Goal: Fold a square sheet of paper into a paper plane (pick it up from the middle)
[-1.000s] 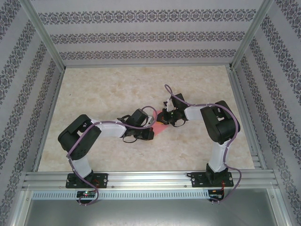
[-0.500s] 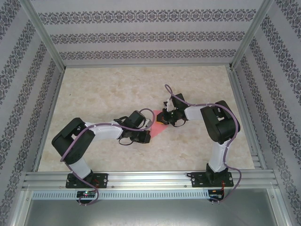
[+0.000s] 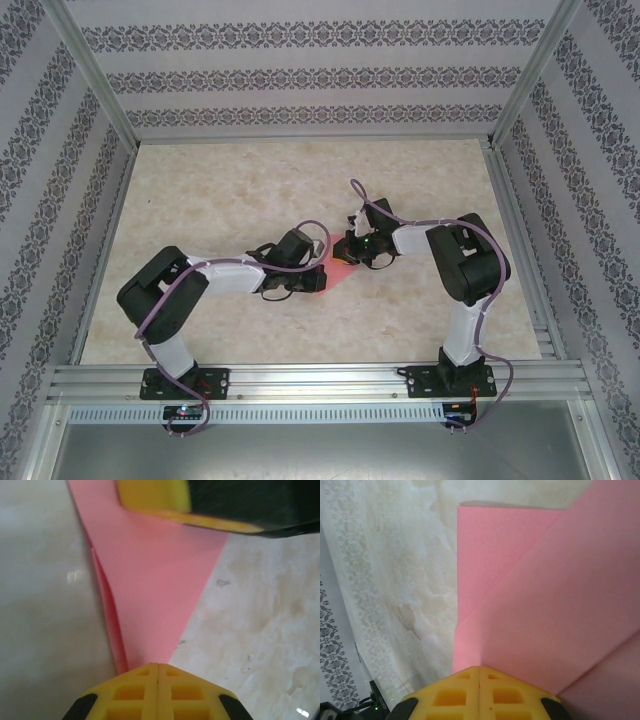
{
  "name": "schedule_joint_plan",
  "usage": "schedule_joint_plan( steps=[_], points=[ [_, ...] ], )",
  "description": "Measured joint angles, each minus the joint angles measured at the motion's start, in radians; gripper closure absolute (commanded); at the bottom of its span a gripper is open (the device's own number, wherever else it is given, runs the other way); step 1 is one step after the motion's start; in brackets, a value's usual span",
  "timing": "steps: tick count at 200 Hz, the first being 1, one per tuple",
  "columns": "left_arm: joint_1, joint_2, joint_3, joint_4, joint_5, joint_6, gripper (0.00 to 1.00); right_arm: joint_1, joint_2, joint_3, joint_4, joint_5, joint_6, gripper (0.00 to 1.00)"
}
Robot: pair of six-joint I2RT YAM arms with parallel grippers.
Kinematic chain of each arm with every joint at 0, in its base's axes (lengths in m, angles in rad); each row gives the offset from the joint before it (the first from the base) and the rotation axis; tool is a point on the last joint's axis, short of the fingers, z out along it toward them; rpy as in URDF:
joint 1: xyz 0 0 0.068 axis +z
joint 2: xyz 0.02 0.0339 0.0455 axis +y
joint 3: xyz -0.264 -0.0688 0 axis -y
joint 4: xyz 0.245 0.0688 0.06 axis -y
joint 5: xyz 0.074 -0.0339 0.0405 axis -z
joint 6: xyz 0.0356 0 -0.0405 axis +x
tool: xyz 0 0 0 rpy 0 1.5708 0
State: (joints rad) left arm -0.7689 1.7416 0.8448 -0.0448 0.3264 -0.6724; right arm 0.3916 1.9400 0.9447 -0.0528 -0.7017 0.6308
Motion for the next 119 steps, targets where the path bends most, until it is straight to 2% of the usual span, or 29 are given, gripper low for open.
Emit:
schedule_joint_plan(
  steps=[60, 119],
  points=[
    [0.000, 0.022, 0.000, -0.002, 0.000, -0.007, 1.00, 0.001, -0.018, -0.023, 0.040, -0.005, 0.004, 1.00],
    [0.000, 0.022, 0.000, -0.003, 0.000, -0.007, 1.00, 0.040, -0.148, -0.127, 0.069, 0.045, 0.008, 1.00]
  ],
)
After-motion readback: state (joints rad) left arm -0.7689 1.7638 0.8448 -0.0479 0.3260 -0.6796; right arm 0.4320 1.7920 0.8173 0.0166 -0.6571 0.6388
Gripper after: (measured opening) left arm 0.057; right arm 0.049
